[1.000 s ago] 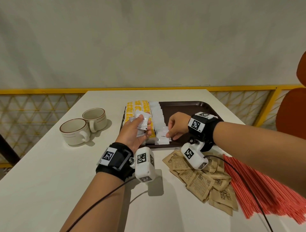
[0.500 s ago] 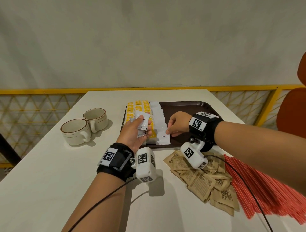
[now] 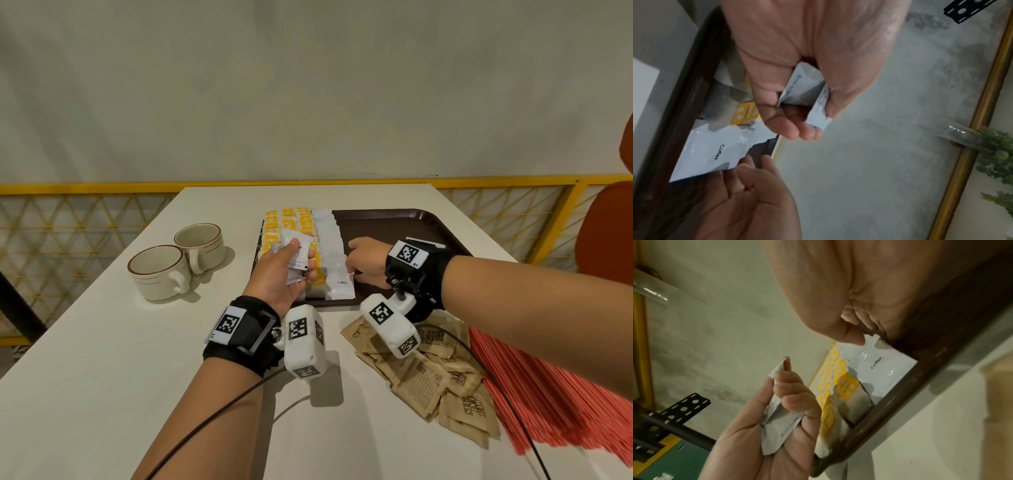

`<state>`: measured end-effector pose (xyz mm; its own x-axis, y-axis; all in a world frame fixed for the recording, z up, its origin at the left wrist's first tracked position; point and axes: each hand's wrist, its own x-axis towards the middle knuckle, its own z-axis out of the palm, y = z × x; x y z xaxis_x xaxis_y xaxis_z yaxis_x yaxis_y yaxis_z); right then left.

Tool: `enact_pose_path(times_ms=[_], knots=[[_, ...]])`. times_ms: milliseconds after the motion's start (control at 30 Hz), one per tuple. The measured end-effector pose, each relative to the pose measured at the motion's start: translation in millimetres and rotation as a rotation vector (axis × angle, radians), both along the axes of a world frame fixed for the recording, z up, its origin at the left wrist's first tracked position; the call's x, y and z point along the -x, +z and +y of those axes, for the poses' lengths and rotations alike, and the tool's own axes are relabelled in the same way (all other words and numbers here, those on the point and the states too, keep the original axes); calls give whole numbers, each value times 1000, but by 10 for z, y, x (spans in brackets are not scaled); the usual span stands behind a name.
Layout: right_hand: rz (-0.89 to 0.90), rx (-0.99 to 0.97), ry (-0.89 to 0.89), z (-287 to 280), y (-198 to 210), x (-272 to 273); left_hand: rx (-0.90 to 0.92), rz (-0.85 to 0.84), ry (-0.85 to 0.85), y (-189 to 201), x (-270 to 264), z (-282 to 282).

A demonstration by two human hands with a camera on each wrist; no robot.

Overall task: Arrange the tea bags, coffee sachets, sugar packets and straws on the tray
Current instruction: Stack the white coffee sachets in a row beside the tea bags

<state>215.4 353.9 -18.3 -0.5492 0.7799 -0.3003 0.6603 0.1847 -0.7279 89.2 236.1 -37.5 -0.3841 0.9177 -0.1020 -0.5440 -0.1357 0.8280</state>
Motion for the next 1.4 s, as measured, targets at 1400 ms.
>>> enact_pose_path(times_ms=[1400], knots=[[553,94,-368,1768,185,390,365,1519,-285,713,632,2500]])
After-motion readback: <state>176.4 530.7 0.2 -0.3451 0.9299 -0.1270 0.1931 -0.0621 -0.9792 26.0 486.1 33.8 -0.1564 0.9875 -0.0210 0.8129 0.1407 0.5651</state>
